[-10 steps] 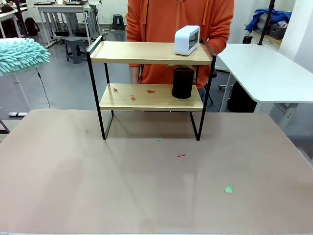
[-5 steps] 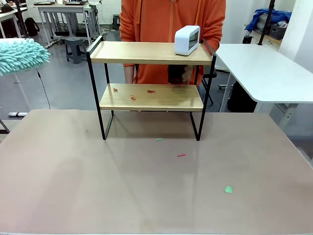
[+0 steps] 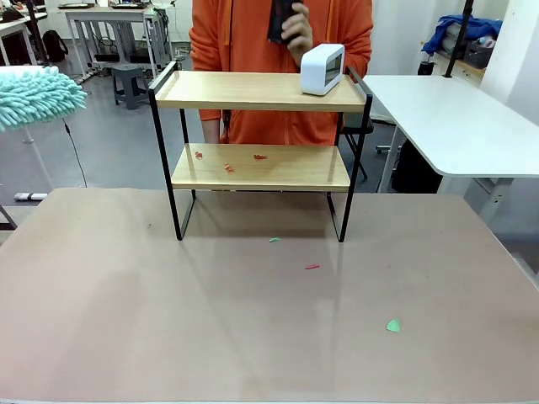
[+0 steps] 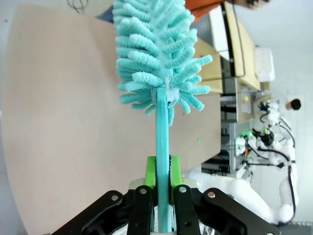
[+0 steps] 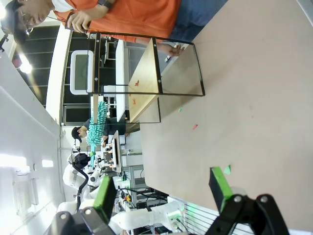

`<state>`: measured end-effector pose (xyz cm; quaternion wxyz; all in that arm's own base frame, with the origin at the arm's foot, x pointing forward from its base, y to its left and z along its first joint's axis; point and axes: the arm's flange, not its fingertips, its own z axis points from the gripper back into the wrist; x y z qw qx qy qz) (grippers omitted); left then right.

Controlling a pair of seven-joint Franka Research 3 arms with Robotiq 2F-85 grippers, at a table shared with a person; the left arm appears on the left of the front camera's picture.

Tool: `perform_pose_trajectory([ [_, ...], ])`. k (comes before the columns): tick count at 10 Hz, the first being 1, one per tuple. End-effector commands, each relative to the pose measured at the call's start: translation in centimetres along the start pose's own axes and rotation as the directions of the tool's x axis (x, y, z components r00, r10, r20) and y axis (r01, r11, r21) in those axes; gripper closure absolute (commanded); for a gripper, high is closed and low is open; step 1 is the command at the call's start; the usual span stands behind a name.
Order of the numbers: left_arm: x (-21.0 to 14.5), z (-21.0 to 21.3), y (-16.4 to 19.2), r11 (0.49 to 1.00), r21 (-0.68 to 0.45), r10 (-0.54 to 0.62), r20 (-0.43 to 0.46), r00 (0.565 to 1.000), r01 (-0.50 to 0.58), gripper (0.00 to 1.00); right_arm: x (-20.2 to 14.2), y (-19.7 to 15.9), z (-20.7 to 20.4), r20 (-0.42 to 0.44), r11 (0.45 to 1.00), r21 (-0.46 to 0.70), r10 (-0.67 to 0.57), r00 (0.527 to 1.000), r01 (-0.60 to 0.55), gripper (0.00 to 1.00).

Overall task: Clean the shelf.
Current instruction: Clean the remaining tier of the Shelf with the Duster once objects are removed.

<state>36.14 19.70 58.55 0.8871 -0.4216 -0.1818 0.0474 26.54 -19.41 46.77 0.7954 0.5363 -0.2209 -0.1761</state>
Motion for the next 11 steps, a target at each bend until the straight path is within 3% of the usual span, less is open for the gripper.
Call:
perform_pose_trajectory([
  [1, -1.3, 2.8, -2.9, 0.996, -0.037, -0.079, -0.024, 0.997, 0.078, 0.88, 0.1, 0.0, -0.2, 0.013, 0.999, 0.028, 0.024, 1.0, -0.024, 0.0],
  [4, -8.1, 7.3, -4.1, 0.956, -0.003, -0.285, -0.232, 0.93, 0.293, 0.88, 0.1, 0.0, -0.2, 0.013, 0.999, 0.028, 0.024, 1.0, -0.024, 0.0],
  [6, -12.8, 7.4, -4.3, 0.902, -0.146, -0.429, -0.406, 0.807, 0.407, 0.88, 0.1, 0.0, -0.2, 0.013, 0.999, 0.028, 0.024, 1.0, -0.024, 0.0],
  [9, -16.4, -0.4, -6.2, 0.872, -0.164, -0.473, -0.53, 0.704, 0.462, 0.88, 0.1, 0.0, -0.2, 0.013, 0.999, 0.028, 0.024, 1.0, -0.024, 0.0],
  [10, -17.3, -3.9, -7.3, 0.865, -0.159, -0.478, -0.552, 0.683, 0.477, 0.88, 0.1, 0.0, -0.2, 0.013, 0.999, 0.028, 0.024, 1.0, -0.024, 0.0],
  [11, -17.9, -6.8, -8.4, 0.86, -0.136, -0.482, -0.535, 0.694, 0.492, 0.88, 0.1, 0.0, -0.2, 0.013, 0.999, 0.028, 0.024, 1.0, -0.024, 0.0],
])
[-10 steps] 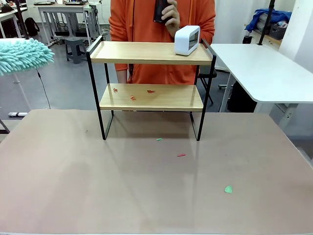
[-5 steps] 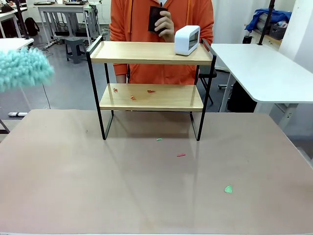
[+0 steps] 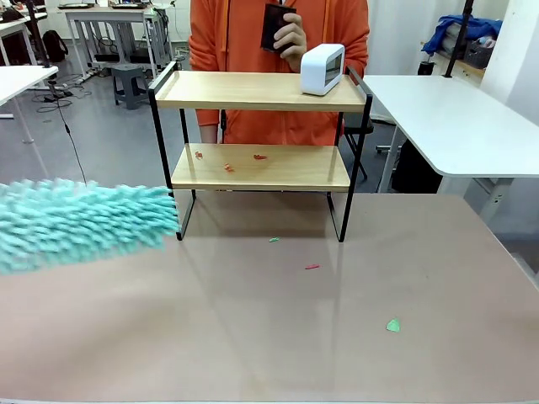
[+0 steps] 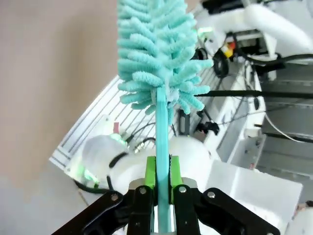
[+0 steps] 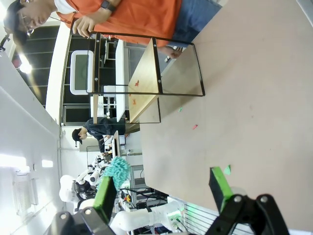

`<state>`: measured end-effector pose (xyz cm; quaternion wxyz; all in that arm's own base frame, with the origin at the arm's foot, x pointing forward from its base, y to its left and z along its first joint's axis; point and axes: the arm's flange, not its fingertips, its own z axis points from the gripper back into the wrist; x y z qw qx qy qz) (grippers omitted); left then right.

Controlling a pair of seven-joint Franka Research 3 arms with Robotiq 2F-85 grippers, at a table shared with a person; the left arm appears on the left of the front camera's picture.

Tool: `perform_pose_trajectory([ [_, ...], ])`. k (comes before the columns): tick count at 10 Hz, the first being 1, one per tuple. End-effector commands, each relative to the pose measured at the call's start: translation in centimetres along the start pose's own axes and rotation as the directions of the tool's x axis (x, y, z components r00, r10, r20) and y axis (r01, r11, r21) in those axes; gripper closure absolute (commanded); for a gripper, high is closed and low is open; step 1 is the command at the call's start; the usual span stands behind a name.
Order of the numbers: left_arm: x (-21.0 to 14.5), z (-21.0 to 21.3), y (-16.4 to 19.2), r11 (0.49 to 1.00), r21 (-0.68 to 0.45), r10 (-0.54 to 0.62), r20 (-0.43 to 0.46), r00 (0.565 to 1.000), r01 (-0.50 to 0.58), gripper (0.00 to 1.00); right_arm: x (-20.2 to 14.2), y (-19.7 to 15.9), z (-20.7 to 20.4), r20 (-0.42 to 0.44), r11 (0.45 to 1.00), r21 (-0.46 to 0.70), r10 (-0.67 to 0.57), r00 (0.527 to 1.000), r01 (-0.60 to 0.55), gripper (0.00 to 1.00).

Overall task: Clean the shelf.
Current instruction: Clean the remaining tier of the Shelf with the Duster once objects are removed.

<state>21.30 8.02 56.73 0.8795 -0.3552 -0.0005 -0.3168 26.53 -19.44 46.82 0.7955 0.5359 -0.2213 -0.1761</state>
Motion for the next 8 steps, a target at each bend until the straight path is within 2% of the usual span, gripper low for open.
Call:
perform_pose_trajectory([
  [1, 3.4, -4.6, -1.6, 0.998, 0.041, 0.033, 0.133, 0.991, -0.039, 0.88, 0.1, 0.0, -0.3, 0.013, 0.999, 0.029, 0.023, 1.0, -0.024, 0.0],
  [2, 4.6, -5.0, -1.8, 0.993, 0.035, 0.105, 0.173, 0.979, -0.112, 0.88, 0.1, 0.0, -0.3, 0.013, 0.999, 0.029, 0.023, 1.0, -0.024, 0.0],
  [3, 2.0, -2.7, -0.5, 1.0, 0.021, 0.01, 0.032, 0.999, -0.011, 0.88, 0.1, 0.0, -0.3, 0.013, 0.999, 0.029, 0.023, 1.0, -0.024, 0.0],
  [5, 2.0, -2.7, -0.5, 1.0, 0.021, 0.01, 0.032, 0.999, -0.011, 0.88, 0.1, 0.0, -0.3, 0.013, 0.999, 0.029, 0.023, 1.0, -0.024, 0.0],
  [6, 3.3, -4.4, -0.8, 0.999, 0.033, 0.041, 0.069, 0.997, -0.043, 0.88, 0.1, 0.0, -0.3, 0.013, 0.999, 0.029, 0.023, 1.0, -0.024, 0.0],
  [7, 4.2, -5.6, -1.1, 0.994, 0.047, 0.086, 0.16, 0.983, -0.094, 0.88, 0.1, 0.0, -0.3, 0.013, 0.999, 0.029, 0.023, 1.0, -0.024, 0.0],
  [8, 5.7, -7.2, -1.8, 0.993, 0.067, 0.087, 0.173, 0.981, -0.1, 0.88, 0.1, 0.0, -0.3, 0.013, 0.999, 0.029, 0.023, 1.0, -0.024, 0.0],
])
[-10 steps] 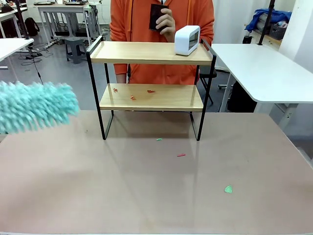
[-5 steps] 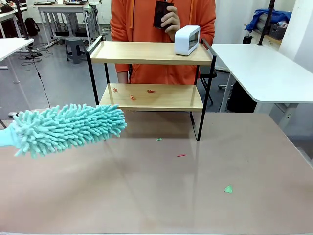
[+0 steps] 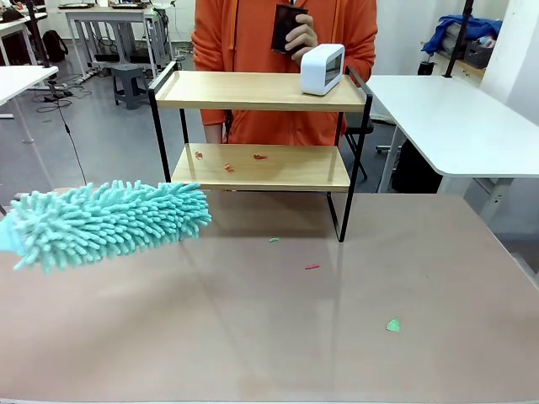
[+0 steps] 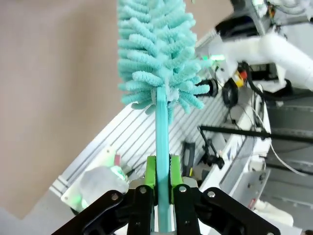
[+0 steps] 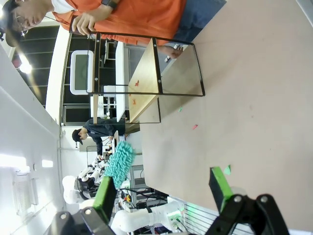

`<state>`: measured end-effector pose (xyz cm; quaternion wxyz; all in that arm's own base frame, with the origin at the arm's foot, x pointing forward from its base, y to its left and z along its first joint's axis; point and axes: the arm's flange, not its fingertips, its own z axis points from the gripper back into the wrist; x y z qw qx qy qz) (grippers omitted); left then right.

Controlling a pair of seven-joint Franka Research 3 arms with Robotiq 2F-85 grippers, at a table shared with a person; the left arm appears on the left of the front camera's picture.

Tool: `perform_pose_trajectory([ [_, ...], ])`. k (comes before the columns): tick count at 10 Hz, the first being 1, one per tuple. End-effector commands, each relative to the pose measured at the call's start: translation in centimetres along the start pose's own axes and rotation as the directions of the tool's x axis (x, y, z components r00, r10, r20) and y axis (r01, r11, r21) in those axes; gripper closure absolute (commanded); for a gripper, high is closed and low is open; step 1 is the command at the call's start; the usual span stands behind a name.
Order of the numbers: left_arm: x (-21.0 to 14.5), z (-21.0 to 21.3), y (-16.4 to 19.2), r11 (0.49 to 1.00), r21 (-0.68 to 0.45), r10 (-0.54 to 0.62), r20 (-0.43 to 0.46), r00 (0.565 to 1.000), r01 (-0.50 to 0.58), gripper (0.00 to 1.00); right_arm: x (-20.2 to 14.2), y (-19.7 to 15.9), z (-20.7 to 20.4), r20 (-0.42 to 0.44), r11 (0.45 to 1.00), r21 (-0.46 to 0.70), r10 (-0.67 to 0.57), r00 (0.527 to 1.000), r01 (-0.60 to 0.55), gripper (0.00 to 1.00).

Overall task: Clean the shelf.
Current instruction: Clean the remaining tier of the Shelf with the Duster once objects are removed.

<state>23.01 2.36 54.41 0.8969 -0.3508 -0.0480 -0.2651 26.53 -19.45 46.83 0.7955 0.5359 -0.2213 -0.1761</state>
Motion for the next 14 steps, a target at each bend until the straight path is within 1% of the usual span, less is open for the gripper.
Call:
perform_pose_trajectory([
  [1, 2.7, -4.1, -2.1, 0.996, 0.066, 0.054, 0.082, 0.995, -0.059, 0.88, 0.1, 0.0, -0.3, 0.013, 0.999, 0.029, 0.023, 1.0, -0.024, 0.0],
  [2, 3.8, -5.5, -3.0, 0.993, 0.101, 0.053, 0.132, 0.99, -0.067, 0.88, 0.1, 0.0, -0.3, 0.013, 0.999, 0.029, 0.023, 1.0, -0.024, 0.0],
  [3, 4.6, -6.6, -4.0, 0.993, 0.103, 0.042, 0.145, 0.989, -0.057, 0.88, 0.1, 0.0, -0.3, 0.013, 0.999, 0.029, 0.023, 1.0, -0.024, 0.0],
  [5, 6.1, -8.5, -5.5, 0.979, 0.159, 0.076, 0.294, 0.953, -0.127, 0.88, 0.1, 0.0, -0.3, 0.013, 0.999, 0.029, 0.023, 1.0, -0.024, 0.0],
  [6, 7.0, -9.5, -6.1, 0.974, 0.173, 0.082, 0.331, 0.94, -0.145, 0.88, 0.1, 0.0, -0.3, 0.013, 0.999, 0.029, 0.023, 1.0, -0.024, 0.0],
  [7, 7.8, -10.3, -6.3, 0.968, 0.192, 0.094, 0.312, 0.945, -0.159, 0.88, 0.1, 0.0, -0.3, 0.013, 0.999, 0.029, 0.023, 1.0, -0.024, 0.0],
  [9, 9.5, -11.7, -6.2, 0.955, 0.216, 0.119, 0.345, 0.931, -0.202, 0.88, 0.1, 0.0, -0.3, 0.013, 0.999, 0.029, 0.023, 1.0, -0.024, 0.0],
  [10, 10.6, -12.2, -6.1, 0.946, 0.25, 0.101, 0.38, 0.92, -0.208, 0.88, 0.1, 0.0, -0.3, 0.013, 0.999, 0.029, 0.023, 1.0, -0.024, 0.0],
  [11, 11.8, -12.7, -6.1, 0.931, 0.282, 0.088, 0.444, 0.892, -0.233, 0.88, 0.1, 0.0, -0.3, 0.013, 0.999, 0.029, 0.023, 1.0, -0.024, 0.0],
  [12, 12.7, -13.3, -6.2, 0.921, 0.301, 0.08, 0.476, 0.876, -0.248, 0.88, 0.1, 0.0, -0.3, 0.013, 0.999, 0.029, 0.023, 1.0, -0.024, 0.0],
  [13, 13.5, -14.1, -6.1, 0.911, 0.317, 0.082, 0.486, 0.87, -0.263, 0.88, 0.1, 0.0, -0.3, 0.013, 0.999, 0.029, 0.023, 1.0, -0.024, 0.0],
  [14, 14.1, -14.8, -6.0, 0.902, 0.331, 0.072, 0.52, 0.851, -0.278, 0.88, 0.1, 0.0, -0.3, 0.013, 0.999, 0.029, 0.023, 1.0, -0.024, 0.0],
])
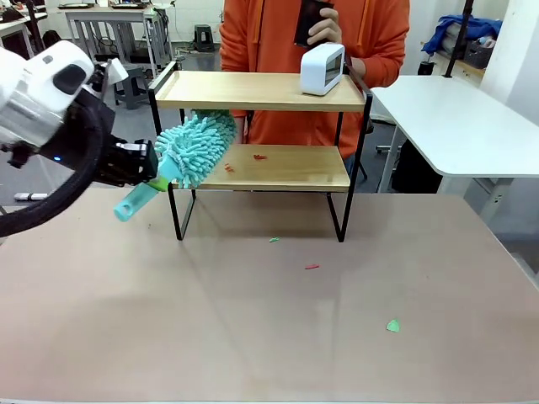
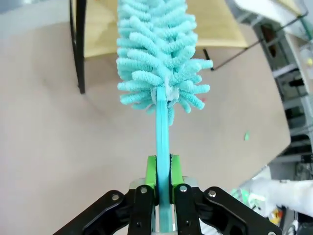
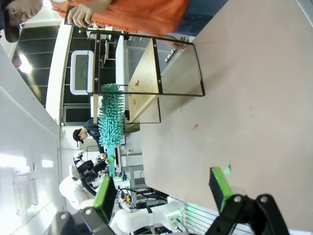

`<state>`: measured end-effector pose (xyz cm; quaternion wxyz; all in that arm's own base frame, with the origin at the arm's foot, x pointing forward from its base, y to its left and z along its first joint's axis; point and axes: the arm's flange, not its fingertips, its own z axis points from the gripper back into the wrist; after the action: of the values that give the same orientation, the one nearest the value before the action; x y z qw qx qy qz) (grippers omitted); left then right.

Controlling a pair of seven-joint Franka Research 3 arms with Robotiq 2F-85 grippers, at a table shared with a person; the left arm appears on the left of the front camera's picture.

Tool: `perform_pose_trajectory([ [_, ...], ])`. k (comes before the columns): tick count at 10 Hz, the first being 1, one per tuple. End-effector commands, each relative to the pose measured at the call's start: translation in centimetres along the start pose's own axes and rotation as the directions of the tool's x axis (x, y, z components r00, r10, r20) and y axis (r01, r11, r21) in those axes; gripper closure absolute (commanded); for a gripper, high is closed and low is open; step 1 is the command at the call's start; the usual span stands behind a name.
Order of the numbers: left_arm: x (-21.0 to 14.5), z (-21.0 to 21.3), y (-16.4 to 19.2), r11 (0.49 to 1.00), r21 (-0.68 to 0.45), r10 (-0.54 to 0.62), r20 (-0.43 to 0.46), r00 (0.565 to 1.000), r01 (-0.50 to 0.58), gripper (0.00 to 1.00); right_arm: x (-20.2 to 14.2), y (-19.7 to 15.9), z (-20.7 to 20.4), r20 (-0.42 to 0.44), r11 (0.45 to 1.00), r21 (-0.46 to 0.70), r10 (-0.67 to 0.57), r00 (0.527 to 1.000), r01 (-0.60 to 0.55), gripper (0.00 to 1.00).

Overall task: Clean the shelf.
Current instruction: Clean the remaining tier of the Shelf with the Duster once objects are removed.

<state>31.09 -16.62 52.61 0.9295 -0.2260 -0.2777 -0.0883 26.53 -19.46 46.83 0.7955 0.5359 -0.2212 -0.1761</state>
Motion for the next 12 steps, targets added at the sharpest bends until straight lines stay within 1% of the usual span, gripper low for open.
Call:
perform_pose_trajectory([
  [1, -1.2, -2.1, -0.3, 0.997, 0.059, 0.038, 0.099, 0.994, -0.044, 0.88, 0.1, 0.0, -0.3, 0.013, 0.999, 0.029, 0.024, 1.0, -0.024, 0.0],
  [4, -0.8, -3.7, -0.6, 0.983, 0.177, 0.016, 0.15, 0.989, -0.043, 0.88, 0.1, 0.0, -0.3, 0.013, 0.999, 0.029, 0.024, 1.0, -0.024, 0.0],
  [6, -0.4, -4.8, -0.7, 0.973, 0.225, 0.013, 0.16, 0.987, -0.049, 0.88, 0.1, 0.0, -0.3, 0.013, 0.999, 0.029, 0.024, 1.0, -0.024, 0.0],
  [7, -0.3, -5.3, -0.8, 0.969, 0.242, 0.01, 0.154, 0.988, -0.047, 0.88, 0.1, 0.0, -0.3, 0.013, 0.999, 0.029, 0.024, 1.0, -0.024, 0.0],
  [11, 0.7, -6.8, -0.6, 0.953, 0.297, 0.038, 0.057, 0.998, -0.053, 0.88, 0.1, 0.0, -0.3, 0.013, 0.999, 0.029, 0.024, 1.0, -0.024, 0.0],
  [12, 0.9, -7.1, -0.5, 0.949, 0.309, 0.044, 0.044, 0.998, -0.056, 0.88, 0.1, 0.0, -0.3, 0.013, 0.999, 0.029, 0.024, 1.0, -0.024, 0.0],
])
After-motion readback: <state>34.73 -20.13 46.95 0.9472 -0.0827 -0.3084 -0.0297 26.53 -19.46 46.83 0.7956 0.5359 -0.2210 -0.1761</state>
